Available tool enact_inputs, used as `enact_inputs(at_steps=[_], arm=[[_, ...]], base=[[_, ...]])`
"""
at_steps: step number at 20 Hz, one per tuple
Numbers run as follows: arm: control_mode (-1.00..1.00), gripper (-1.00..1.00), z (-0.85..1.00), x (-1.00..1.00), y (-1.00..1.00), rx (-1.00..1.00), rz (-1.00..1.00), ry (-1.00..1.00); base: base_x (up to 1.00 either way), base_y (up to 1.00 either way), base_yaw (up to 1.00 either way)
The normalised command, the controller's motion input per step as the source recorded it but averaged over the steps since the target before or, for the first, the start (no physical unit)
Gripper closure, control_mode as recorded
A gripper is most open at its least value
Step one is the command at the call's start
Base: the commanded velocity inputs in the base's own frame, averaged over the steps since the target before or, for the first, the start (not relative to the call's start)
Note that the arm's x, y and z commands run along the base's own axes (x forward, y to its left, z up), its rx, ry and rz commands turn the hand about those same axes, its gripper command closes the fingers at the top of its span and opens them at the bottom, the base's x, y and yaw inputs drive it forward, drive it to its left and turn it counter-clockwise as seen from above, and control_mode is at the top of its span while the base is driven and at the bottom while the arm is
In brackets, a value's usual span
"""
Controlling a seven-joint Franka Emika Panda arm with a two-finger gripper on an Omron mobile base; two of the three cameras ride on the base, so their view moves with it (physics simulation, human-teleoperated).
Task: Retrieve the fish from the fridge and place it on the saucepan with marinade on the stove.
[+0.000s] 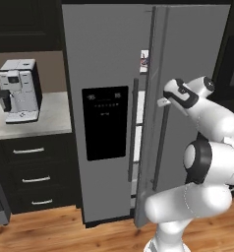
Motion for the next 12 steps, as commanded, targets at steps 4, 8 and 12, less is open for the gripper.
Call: enact_inputs(at_steps=[4,8,12], arm=[[-1.00,1.00,-0.35,-0.26,-0.30,0.00,0.14,0.06],[-1.00,1.00,-0.44,-0.19,-0.20,0.00,0.13,0.06],[-1.00,1.00,-0.44,-0.14,-0.10,0.00,0.11,0.01]], base=[[0.00,0.00,0.00],[0.00,0.00,0.00],[0.00,0.00,0.00]])
